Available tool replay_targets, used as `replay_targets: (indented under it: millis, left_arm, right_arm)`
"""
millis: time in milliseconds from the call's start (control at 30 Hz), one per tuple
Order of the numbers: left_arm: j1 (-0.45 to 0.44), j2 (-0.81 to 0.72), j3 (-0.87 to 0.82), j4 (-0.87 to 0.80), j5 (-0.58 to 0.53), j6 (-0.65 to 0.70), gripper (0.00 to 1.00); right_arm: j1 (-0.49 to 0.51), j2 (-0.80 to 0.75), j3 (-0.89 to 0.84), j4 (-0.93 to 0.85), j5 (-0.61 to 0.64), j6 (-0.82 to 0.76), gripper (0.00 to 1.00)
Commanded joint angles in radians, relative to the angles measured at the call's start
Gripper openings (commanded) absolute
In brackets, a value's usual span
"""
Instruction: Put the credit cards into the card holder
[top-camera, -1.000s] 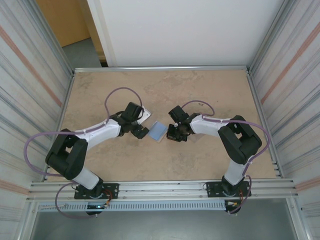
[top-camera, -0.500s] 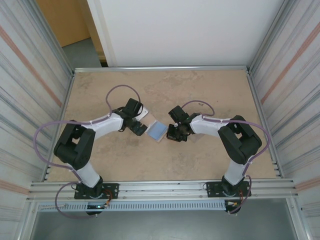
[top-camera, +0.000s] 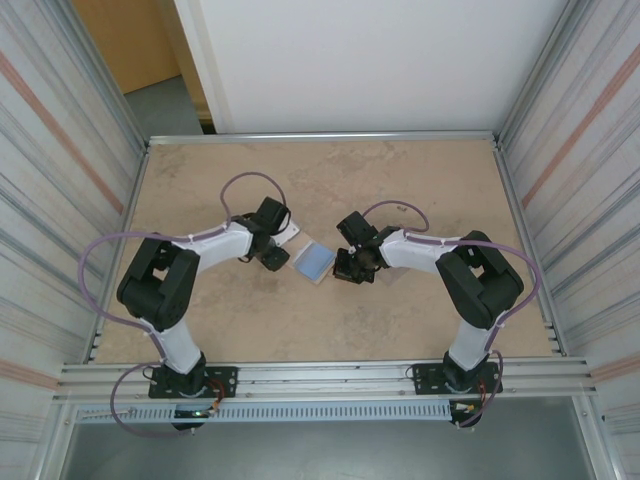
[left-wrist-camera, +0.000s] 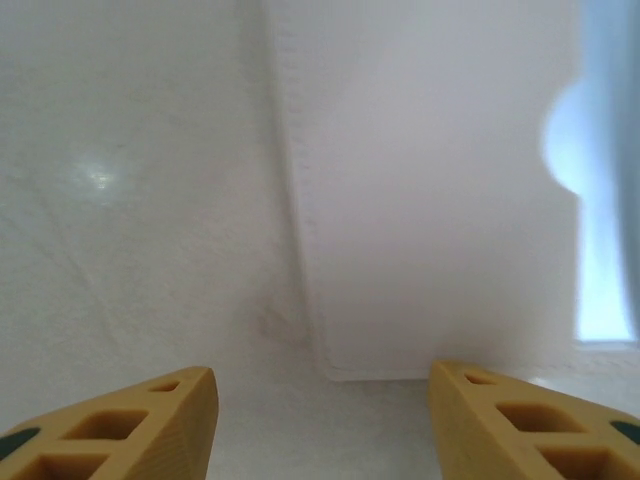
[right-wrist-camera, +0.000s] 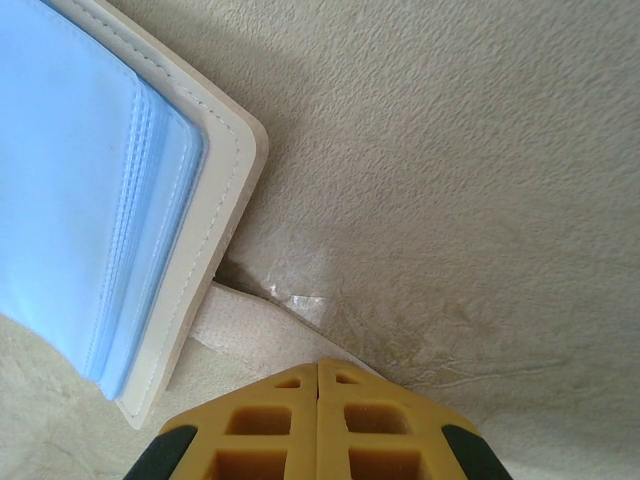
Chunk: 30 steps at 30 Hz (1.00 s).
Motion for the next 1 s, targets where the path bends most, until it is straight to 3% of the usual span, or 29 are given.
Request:
replay_targets:
  millis: [0, 267, 500, 667, 733, 867, 967]
  left_arm:
    - [-0.027, -0.051, -0.045, -0.028, 0.04, 0.055, 0.52]
    - [-0.036, -0.089, -0.051, -0.072, 0.08, 0.052, 0.52]
    - [-0.032, -0.163, 0.137, -0.298, 0.285, -0.022, 0.46]
    - [-0.01, -0.183, 0.201, -0.387, 0.325, -0.036, 0.45]
    - [-0.001, -0.194, 0.214, -0.388, 0.344, -0.045, 0.38]
    - [0.011, -0.144, 0.253, -0.368, 0.437, -0.1, 0.05]
    - [0.005, -0.051, 0.307, -0.367, 0.426, -0.115, 0.0]
  right_arm:
    - [0.003, -0.01, -0.001, -0.068, 0.02, -0.042, 0.0]
    - [-0.022, -0.016, 0.007, -0.083, 0.02, -0.058, 0.0]
    - [-0.022, -0.012, 0.012, -0.086, 0.017, -0.057, 0.0]
    - [-0.023, -0.008, 0.012, -0.089, 0.018, -0.056, 0.0]
    - [-0.023, -0.004, 0.012, -0.089, 0.017, -0.057, 0.0]
    - [-0.021, -0.001, 0.015, -0.085, 0.017, -0.053, 0.0]
    - [-0.021, 0.004, 0.018, -0.083, 0.016, -0.054, 0.0]
